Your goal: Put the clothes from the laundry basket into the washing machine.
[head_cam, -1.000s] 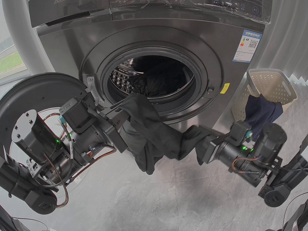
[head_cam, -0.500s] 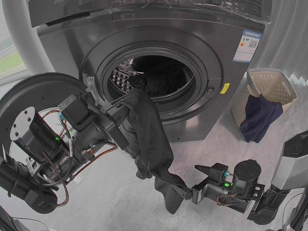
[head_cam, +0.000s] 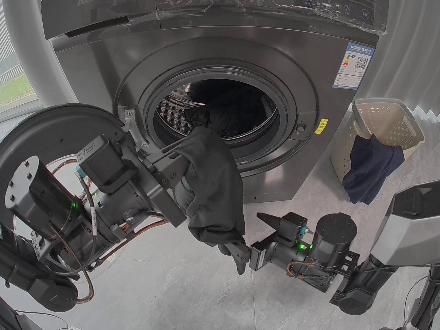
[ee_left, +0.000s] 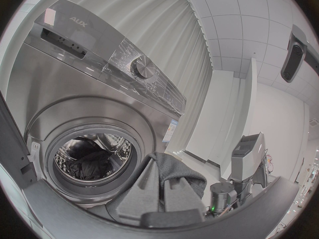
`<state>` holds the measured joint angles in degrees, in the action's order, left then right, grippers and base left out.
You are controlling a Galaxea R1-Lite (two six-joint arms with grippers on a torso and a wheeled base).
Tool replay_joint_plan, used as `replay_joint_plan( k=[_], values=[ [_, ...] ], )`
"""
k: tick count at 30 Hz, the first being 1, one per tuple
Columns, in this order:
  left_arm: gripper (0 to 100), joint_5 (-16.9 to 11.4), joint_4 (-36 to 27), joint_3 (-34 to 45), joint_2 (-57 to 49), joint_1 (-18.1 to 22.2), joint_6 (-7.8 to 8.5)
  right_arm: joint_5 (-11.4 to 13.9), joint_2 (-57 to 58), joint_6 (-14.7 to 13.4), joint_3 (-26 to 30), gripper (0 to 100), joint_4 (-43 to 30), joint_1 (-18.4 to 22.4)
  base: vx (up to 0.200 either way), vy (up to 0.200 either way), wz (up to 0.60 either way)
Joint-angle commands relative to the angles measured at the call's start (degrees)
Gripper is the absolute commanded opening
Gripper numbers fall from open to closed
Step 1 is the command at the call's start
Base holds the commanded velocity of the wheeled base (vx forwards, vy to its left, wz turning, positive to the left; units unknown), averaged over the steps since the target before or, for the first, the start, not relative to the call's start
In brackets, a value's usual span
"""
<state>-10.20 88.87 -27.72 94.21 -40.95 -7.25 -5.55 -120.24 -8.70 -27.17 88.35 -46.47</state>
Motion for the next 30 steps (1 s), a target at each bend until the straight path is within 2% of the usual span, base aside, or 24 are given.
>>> replay_joint_plan(
  k=[1, 8, 15, 24, 25, 30],
  values=[
    [0, -0.78, -0.01, 0.74, -1.22, -0.98, -0.04, 0.01, -5.18, 0.62, -8.07, 100, -0.1, 1.56, 0.0, 0.0, 0.0],
    [0, -0.96, -0.01, 0.74, -2.63, -1.59, -0.31, 0.01, -10.37, 0.79, -17.56, 100, -0.45, 4.55, 0.0, 0.0, 0.0],
    [0, -1.31, -0.01, 0.83, -3.07, -1.85, -0.31, 1.33, -15.29, 0.79, -23.45, 100, -0.37, 5.16, 0.0, 0.0, 0.0],
    [0, -1.31, -0.01, 0.74, -3.15, -1.85, -0.39, 1.24, -18.28, 0.71, -27.06, 100, 0.07, 5.6, 0.0, 0.0, 0.0],
    [0, -1.31, -0.01, 0.74, -3.15, -1.77, -0.39, 1.15, -18.19, 0.71, -27.06, 0, 0.07, 5.69, 0.0, 0.0, 0.0],
    [0, -1.13, -0.01, 0.39, -3.15, -1.24, -0.57, 1.24, -17.4, 0.71, -27.06, 0, 0.16, 6.66, 0.0, 0.0, 0.0]
  ],
)
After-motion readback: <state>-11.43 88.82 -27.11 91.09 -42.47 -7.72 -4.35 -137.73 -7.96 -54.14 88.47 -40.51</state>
